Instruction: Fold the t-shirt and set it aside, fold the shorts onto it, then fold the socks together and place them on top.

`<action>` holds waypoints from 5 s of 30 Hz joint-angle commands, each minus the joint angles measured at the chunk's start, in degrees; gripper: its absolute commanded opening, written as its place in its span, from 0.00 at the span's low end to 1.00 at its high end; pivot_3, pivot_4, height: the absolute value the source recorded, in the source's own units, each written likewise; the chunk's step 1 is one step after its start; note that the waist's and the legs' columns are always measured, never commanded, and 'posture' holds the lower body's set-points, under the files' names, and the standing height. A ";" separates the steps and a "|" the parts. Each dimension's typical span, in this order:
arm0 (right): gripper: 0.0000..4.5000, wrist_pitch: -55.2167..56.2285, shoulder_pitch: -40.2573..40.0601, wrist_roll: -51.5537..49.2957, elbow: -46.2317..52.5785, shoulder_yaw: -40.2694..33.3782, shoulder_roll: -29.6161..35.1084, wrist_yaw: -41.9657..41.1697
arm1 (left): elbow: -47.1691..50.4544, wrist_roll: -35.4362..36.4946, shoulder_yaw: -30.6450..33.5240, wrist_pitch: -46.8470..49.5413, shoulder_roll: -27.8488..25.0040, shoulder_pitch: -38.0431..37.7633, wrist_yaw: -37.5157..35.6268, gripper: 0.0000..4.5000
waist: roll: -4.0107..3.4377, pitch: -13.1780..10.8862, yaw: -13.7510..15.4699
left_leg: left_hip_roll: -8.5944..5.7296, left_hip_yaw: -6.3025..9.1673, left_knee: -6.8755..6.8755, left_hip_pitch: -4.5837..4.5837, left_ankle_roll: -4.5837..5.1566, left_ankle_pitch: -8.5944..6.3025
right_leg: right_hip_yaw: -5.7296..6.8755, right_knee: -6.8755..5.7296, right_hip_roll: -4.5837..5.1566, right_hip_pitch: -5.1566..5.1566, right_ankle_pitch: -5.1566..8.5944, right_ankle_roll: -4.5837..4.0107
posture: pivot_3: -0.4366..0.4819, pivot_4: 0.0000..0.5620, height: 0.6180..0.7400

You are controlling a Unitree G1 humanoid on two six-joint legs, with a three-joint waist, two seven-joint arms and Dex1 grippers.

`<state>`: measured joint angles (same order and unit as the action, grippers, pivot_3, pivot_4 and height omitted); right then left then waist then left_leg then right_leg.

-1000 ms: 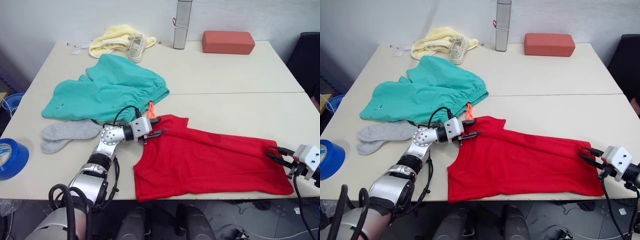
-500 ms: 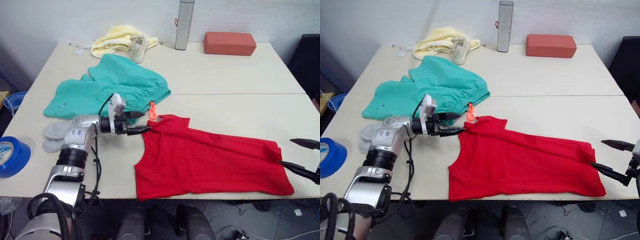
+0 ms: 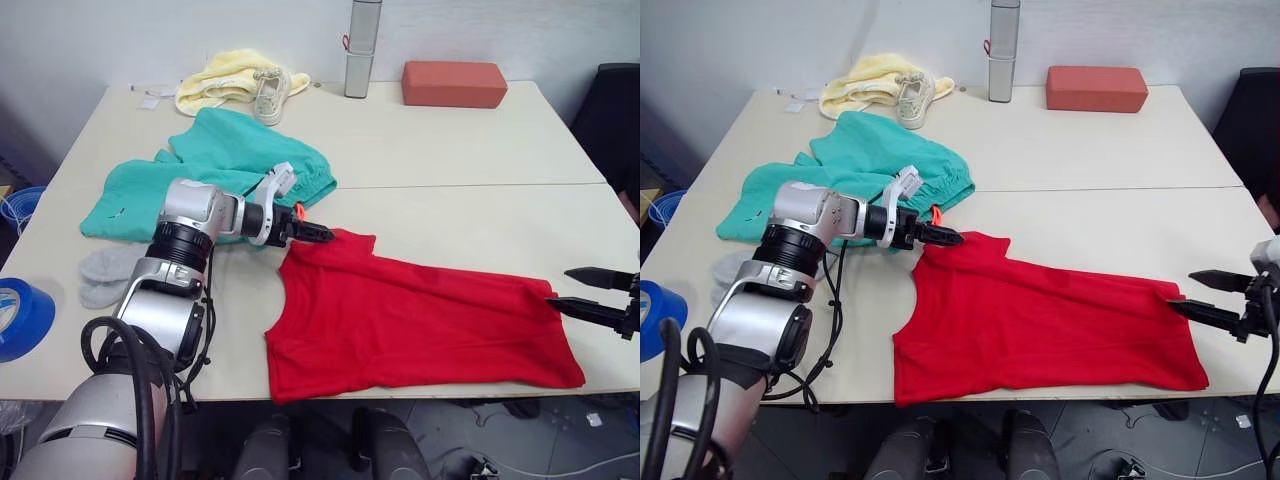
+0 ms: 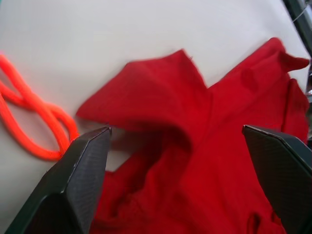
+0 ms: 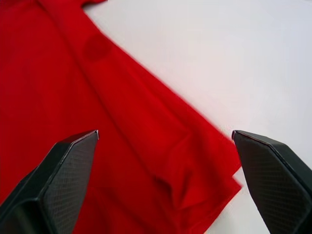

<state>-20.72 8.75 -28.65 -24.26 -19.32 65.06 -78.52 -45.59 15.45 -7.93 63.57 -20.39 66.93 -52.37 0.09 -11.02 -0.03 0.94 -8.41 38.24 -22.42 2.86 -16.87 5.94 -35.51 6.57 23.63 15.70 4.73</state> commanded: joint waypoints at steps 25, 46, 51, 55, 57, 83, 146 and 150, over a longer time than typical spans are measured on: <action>0.99 15.66 7.56 10.67 -9.05 6.15 -0.01 -7.82 | -22.13 0.48 17.69 -17.39 11.60 7.08 15.48 1.00 | 0.06 -0.03 0.37 | -0.04 -0.03 0.09 0.05 -0.10 -0.06 | -0.03 0.04 0.09 0.00 0.00 0.03 | 0.48 0.27 1.00; 0.01 22.69 14.18 14.80 -15.58 10.23 -3.50 -5.83 | -20.23 0.09 18.75 -31.53 13.21 2.30 13.07 0.00 | 0.06 -0.04 0.04 | -0.04 -0.05 0.08 0.05 -0.12 -0.06 | -0.01 0.04 0.07 0.02 0.00 0.03 | 0.48 0.27 1.00; 0.01 33.46 17.58 15.02 -19.16 9.38 -4.60 -5.15 | -16.20 0.84 18.99 -38.65 12.39 -0.55 7.98 0.00 | 0.06 -0.04 -0.09 | -0.03 -0.07 0.08 0.05 -0.12 -0.06 | -0.02 0.03 0.05 0.03 0.00 0.03 | 0.48 0.27 1.00; 0.01 41.97 22.01 15.78 -24.52 9.68 -5.08 -5.42 | -10.18 -0.08 17.63 -46.47 10.84 -4.96 3.14 0.00 | 0.06 -0.03 -0.20 | -0.01 -0.11 0.07 0.08 -0.13 -0.06 | -0.04 0.02 0.01 0.03 0.00 0.02 | 0.48 0.27 1.00; 0.01 46.26 23.35 15.52 -26.49 9.77 -5.00 -7.04 | -7.00 0.58 18.15 -48.90 10.03 -6.95 2.25 0.00 | 0.06 -0.03 -0.20 | 0.00 -0.12 0.06 0.09 -0.13 -0.06 | -0.05 0.03 0.02 0.02 0.00 0.02 | 0.48 0.27 1.00; 0.01 78.60 19.15 15.99 -37.11 11.16 -6.13 -10.49 | 7.57 -2.39 8.13 -93.18 3.44 -28.32 -16.95 0.00 | 0.06 -0.03 -0.19 | 0.00 -0.06 0.17 0.12 -0.05 -0.06 | -0.03 0.05 0.13 -0.05 -0.01 0.02 | 0.48 0.27 1.00; 1.00 11.48 -14.77 -7.36 26.03 -10.06 -6.06 0.72 | 38.75 -1.52 -10.33 -21.40 -1.83 -23.97 1.03 0.80 | 0.01 -0.01 1.42 | -0.05 0.31 0.20 0.01 0.10 -0.17 | -0.11 0.05 0.28 -0.19 0.05 -0.07 | 0.48 0.27 1.00; 1.00 11.47 -14.80 -6.96 26.26 -10.33 -6.52 0.90 | 39.60 -1.52 -10.88 -22.02 -2.16 -25.30 -0.24 0.51 | 0.01 -0.01 1.42 | -0.05 0.31 0.20 0.02 0.10 -0.18 | -0.12 0.06 0.29 -0.20 0.05 -0.07 | 0.48 0.27 1.00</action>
<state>-9.05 -5.89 -35.26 0.77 -27.38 58.94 -77.90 -7.70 13.87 -18.67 42.46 -22.62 41.86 -51.82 0.10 -11.03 1.38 0.89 -8.10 38.44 -22.41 2.97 -17.05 5.82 -35.45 6.86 23.44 15.75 4.66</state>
